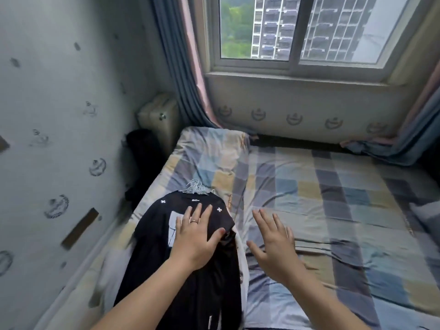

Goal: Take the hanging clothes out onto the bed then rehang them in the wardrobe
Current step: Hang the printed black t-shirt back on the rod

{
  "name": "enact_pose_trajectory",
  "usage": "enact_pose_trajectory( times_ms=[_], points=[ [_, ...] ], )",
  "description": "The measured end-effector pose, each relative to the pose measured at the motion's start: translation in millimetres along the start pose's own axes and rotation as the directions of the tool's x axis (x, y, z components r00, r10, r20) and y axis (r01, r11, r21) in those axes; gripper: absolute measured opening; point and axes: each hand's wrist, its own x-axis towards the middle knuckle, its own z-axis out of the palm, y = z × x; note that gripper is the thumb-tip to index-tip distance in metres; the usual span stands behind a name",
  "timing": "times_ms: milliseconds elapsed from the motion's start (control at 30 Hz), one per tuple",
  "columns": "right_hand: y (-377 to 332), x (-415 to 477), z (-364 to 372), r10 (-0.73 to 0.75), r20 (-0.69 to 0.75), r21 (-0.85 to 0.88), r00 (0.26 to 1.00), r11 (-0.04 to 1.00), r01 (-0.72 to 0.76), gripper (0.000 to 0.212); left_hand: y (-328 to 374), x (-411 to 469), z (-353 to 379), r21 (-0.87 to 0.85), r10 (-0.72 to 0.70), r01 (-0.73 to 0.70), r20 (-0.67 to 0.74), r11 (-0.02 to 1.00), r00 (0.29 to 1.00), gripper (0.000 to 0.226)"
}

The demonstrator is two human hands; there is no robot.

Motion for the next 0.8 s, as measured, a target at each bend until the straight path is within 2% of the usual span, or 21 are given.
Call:
enact_pose_trajectory(
  times_ms=[200, 367, 600, 800],
  points=[
    [-22, 77, 36, -0.046, 0.141, 0.008, 0.989, 0.999, 0.045, 0.075, -71, 48, -5, -0.057, -0.235, 0.235, -0.002, 0.970, 0.972, 0.074],
    [-36, 133, 66, -0.025, 0.223, 0.007, 0.974, 1.000, 0.024, 0.074, -122, 92, -9, -0.090, -0.355, 0.355, 0.011, 0.931, 0.935, 0.073],
    [-67, 228, 105, 0.097, 0.259, 0.022, 0.961, 0.994, -0.106, 0.073, -198, 178, -14, -0.153, -0.391, 0.405, 0.115, 0.902, 0.913, 0.068],
    [-77, 303, 156, 0.229, 0.300, -0.021, 0.926, 0.972, -0.233, 0.072, -278, 261, 12, -0.092, -0.397, 0.426, 0.234, 0.900, 0.888, 0.066]
  ],
)
